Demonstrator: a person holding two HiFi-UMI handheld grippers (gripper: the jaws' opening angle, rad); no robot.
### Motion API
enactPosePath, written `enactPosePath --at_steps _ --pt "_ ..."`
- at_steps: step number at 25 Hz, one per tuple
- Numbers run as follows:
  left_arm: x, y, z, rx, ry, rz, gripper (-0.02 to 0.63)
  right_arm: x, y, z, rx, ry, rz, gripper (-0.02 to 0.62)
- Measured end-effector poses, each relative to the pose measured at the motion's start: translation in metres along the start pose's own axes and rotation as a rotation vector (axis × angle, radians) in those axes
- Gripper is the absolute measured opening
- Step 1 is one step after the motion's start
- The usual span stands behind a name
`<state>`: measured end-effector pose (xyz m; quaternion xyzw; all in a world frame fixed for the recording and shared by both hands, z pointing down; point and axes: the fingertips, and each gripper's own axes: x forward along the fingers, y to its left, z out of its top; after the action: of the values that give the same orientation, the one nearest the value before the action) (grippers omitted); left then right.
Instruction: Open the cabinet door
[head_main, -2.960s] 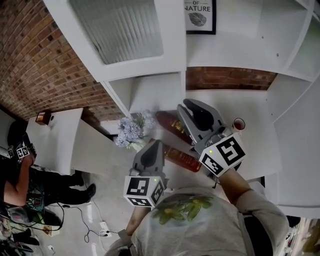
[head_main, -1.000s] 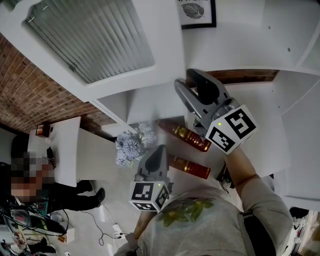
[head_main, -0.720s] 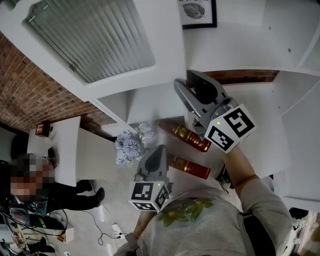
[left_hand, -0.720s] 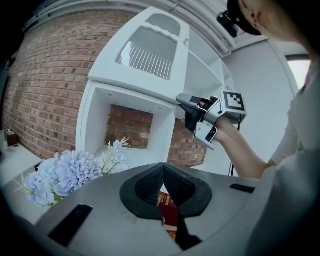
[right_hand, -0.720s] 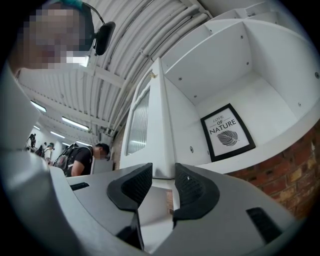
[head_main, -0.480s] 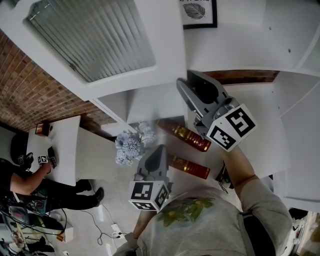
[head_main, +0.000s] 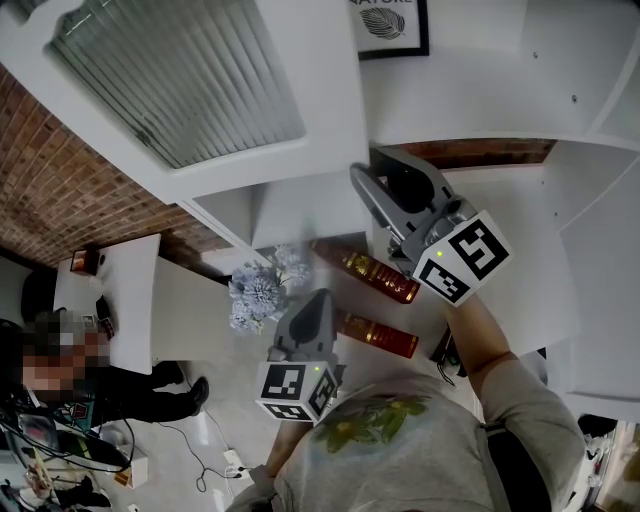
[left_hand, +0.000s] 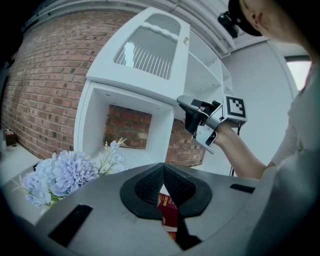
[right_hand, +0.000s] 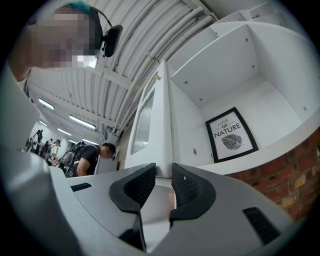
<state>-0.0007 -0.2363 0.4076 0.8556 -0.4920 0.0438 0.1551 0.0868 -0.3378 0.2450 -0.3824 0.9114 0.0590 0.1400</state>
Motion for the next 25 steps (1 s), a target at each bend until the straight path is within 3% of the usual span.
enactPosePath --at_steps 25 --pt "-0.009 0.002 0.006 0.023 -0.010 0.000 0.011 -0.016 0.020 0.003 0.003 0.003 -0.002 0.097"
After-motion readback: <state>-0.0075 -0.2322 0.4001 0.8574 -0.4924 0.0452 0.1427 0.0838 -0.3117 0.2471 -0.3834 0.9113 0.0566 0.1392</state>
